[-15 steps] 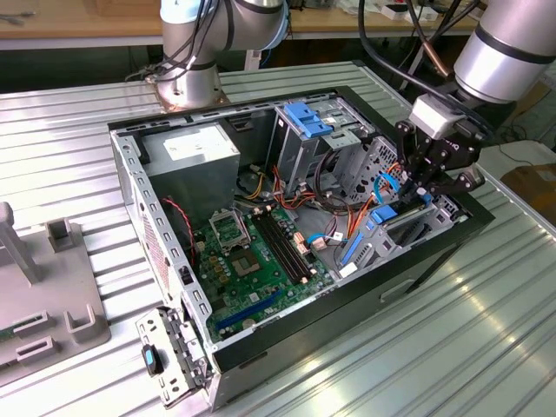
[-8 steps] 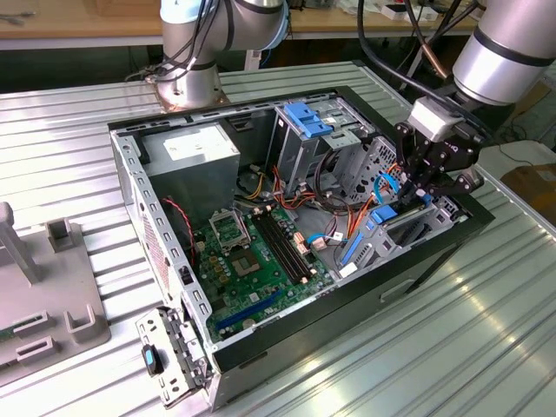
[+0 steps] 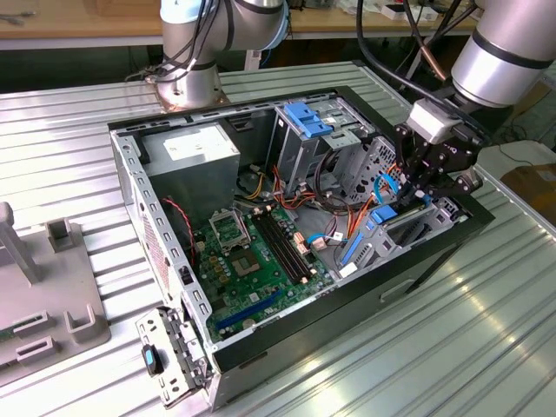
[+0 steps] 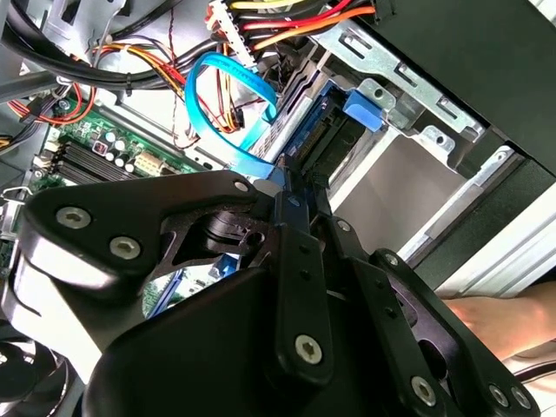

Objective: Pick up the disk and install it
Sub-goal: 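Insert the first disk wire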

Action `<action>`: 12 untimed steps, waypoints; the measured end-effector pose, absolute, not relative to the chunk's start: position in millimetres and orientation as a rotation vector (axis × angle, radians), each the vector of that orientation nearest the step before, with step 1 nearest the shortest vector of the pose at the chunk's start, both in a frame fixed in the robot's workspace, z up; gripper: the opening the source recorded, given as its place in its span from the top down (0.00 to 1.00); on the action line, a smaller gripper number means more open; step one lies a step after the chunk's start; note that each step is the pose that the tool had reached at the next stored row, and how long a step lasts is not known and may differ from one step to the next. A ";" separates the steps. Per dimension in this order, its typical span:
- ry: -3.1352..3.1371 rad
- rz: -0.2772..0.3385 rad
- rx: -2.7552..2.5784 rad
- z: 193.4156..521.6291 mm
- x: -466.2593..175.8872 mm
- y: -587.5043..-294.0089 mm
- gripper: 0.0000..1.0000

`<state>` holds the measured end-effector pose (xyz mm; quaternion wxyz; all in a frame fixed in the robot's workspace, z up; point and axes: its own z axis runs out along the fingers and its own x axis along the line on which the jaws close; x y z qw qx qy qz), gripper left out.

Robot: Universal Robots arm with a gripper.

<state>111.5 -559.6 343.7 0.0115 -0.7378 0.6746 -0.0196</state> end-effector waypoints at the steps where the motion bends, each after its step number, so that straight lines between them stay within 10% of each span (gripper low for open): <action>1: 2.104 -0.061 -2.301 343.6 111.5 -559.6 0.84; 12: 2.104 -0.062 -2.301 341.1 111.5 -559.7 0.70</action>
